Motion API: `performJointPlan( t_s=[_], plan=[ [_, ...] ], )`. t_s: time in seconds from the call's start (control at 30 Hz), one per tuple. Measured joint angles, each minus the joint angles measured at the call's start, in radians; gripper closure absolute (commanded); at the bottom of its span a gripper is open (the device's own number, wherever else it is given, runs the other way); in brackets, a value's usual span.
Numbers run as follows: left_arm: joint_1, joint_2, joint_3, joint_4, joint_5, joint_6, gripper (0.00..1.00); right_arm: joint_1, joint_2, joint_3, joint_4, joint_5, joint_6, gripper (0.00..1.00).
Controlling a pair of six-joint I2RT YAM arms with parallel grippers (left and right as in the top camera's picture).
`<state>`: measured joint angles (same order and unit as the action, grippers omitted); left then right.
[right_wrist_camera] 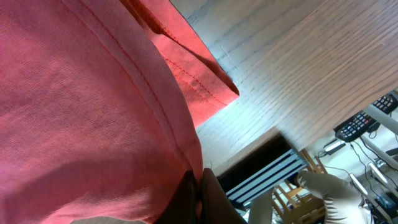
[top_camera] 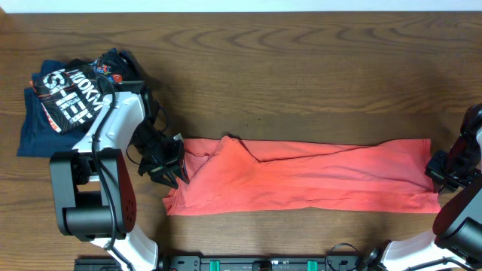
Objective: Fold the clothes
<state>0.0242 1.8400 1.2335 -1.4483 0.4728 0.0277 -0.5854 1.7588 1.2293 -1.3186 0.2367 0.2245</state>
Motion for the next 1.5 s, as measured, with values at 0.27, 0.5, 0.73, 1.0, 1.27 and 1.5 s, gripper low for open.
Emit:
performJointPlan(
  t_s=[0.27,0.5,0.73,1.0,1.27,1.5],
  plan=[
    [-0.026,0.0,0.0,0.198,0.067,-0.022,0.71,0.0,0.0,0.0,0.01,0.0,0.0,0.96],
    [-0.114,0.0,0.0,0.364,0.112,-0.03,0.71,0.0,0.0,0.0,0.014,0.004,0.0,0.96],
    [-0.213,0.0,0.0,0.542,0.122,-0.087,0.71,0.0,0.0,0.0,0.015,0.004,0.0,0.96],
    [-0.317,0.0,-0.007,0.684,-0.016,-0.217,0.71,0.0,0.0,-0.001,0.02,0.003,0.0,0.95],
    [-0.437,0.008,-0.045,0.738,-0.069,-0.259,0.71,0.0,0.0,-0.001,0.021,0.003,0.0,0.95],
    [-0.488,0.019,-0.046,0.72,-0.08,-0.264,0.72,0.0,0.0,-0.001,0.021,0.006,0.0,0.96]
  ],
)
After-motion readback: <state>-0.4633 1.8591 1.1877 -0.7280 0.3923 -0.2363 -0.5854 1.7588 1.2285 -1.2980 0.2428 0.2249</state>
